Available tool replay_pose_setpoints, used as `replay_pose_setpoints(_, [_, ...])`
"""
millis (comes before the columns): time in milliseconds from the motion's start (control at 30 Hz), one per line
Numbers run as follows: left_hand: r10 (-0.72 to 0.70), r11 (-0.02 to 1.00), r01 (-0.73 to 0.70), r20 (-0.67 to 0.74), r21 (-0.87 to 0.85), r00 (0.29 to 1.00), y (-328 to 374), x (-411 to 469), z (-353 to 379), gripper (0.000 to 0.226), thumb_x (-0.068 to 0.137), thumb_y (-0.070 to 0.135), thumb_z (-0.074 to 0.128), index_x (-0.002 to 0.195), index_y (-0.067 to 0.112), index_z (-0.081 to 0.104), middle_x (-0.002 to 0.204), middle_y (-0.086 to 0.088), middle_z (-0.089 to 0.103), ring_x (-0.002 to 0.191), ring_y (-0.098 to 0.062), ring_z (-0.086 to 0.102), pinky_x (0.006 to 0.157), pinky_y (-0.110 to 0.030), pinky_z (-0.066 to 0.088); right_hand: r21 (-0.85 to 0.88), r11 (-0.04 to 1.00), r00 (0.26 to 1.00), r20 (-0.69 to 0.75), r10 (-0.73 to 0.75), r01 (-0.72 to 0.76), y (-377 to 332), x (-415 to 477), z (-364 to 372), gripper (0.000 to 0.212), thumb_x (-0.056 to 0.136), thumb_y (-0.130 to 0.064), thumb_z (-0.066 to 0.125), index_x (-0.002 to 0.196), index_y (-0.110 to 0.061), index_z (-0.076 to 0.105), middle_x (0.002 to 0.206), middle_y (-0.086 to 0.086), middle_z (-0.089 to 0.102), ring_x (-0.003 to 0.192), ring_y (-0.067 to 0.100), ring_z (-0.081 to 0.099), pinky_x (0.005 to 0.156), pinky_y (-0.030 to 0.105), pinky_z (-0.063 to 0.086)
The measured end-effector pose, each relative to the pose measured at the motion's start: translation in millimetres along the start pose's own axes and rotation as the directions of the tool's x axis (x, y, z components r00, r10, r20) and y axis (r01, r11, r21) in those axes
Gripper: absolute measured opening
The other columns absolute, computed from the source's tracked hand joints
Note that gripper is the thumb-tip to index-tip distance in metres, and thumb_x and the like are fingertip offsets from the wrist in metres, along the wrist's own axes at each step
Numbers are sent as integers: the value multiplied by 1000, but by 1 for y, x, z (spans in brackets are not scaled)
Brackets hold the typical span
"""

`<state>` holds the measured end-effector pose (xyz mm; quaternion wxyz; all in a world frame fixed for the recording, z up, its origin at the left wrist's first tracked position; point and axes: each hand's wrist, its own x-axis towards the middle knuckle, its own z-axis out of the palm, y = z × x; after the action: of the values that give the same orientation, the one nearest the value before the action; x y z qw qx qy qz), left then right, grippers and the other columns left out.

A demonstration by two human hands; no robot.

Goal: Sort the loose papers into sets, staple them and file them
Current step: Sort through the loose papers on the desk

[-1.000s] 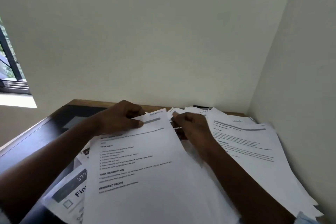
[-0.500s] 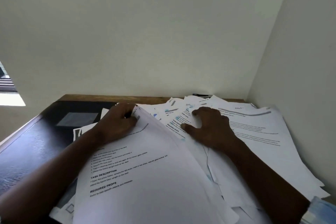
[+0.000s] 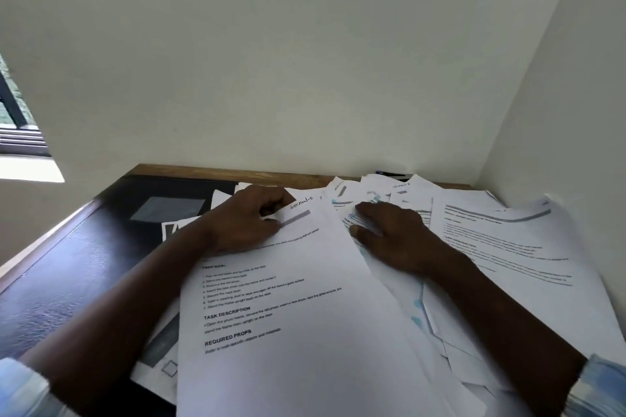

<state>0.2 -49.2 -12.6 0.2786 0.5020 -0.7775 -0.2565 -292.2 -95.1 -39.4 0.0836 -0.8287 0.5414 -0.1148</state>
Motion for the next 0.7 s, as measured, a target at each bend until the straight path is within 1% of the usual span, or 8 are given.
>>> replay_pose_setpoints(67, [17, 1000, -17, 16, -16, 1000, 2, -2, -4, 34, 83, -6, 56, 96, 22, 71, 83, 9, 66, 76, -5, 58, 68, -21, 46, -27, 999, 999, 3, -35, 35, -9, -1, 0, 75, 87, -73, 26, 148, -34, 43, 154, -7, 46, 147, 15, 34, 119, 42, 21])
replay_pose_setpoints(133, [-13, 1000, 13, 4, -20, 1000, 4, -2, -5, 30, 76, 7, 52, 92, 24, 71, 81, 8, 67, 75, -7, 59, 68, -26, 48, 30, 990, 991, 9, -137, 136, -21, -5, 0, 70, 87, -69, 24, 150, -42, 39, 154, -14, 42, 146, 9, 32, 119, 43, 17])
replay_pose_setpoints(267, [-144, 989, 143, 18, 40, 989, 7, 1, 7, 30, 72, 37, 56, 96, 32, 73, 84, 14, 69, 76, -2, 60, 75, -31, 49, 335, 881, 938, -30, -345, 335, -35, -11, 4, 54, 100, -42, 54, 151, -45, 39, 147, -25, 49, 138, 2, 44, 114, 40, 34])
replay_pose_setpoints(333, [-191, 970, 191, -13, 151, 981, 6, 3, 16, 50, 73, 72, 58, 108, 40, 72, 96, 23, 68, 89, 3, 61, 85, -30, 49, 354, 898, 964, -53, -261, 263, -30, -8, 2, 71, 95, -50, 60, 159, -38, 31, 161, -19, 39, 149, 6, 34, 122, 39, 29])
replay_pose_setpoints(400, [-228, 941, 237, -64, 241, 972, 7, 3, 24, 67, 68, 90, 58, 116, 43, 68, 110, 25, 67, 104, 0, 60, 93, -31, 50, 161, 979, 992, -33, -119, 123, -16, -6, -2, 86, 89, -72, 50, 162, -34, 23, 166, -13, 31, 154, 11, 26, 126, 42, 21])
replay_pose_setpoints(533, [-263, 913, 288, -124, 288, 957, 7, 9, 31, 64, 69, 80, 75, 116, 36, 67, 115, 20, 61, 111, -11, 59, 93, -34, 48, -6, 998, 996, 55, 66, -66, 8, -15, -17, 73, 96, -72, 44, 153, -27, 39, 159, -6, 41, 149, 15, 30, 123, 40, 21])
replay_pose_setpoints(633, [-263, 920, 283, -108, 272, 959, -2, 14, 29, 56, 71, 81, 73, 96, 31, 69, 95, 15, 58, 104, -17, 63, 77, -32, 42, 25, 993, 993, 31, 115, -115, 22, -21, -25, 73, 94, -72, 47, 145, -20, 47, 152, -4, 47, 143, 17, 38, 121, 43, 25])
replay_pose_setpoints(700, [-260, 918, 281, -112, 279, 959, -4, 13, 30, 52, 72, 83, 70, 95, 36, 69, 97, 16, 59, 102, -15, 62, 77, -32, 43, 87, 985, 988, 24, 151, -152, 27, -19, -24, 85, 87, -81, 48, 152, -26, 41, 158, -7, 42, 146, 15, 37, 123, 42, 23])
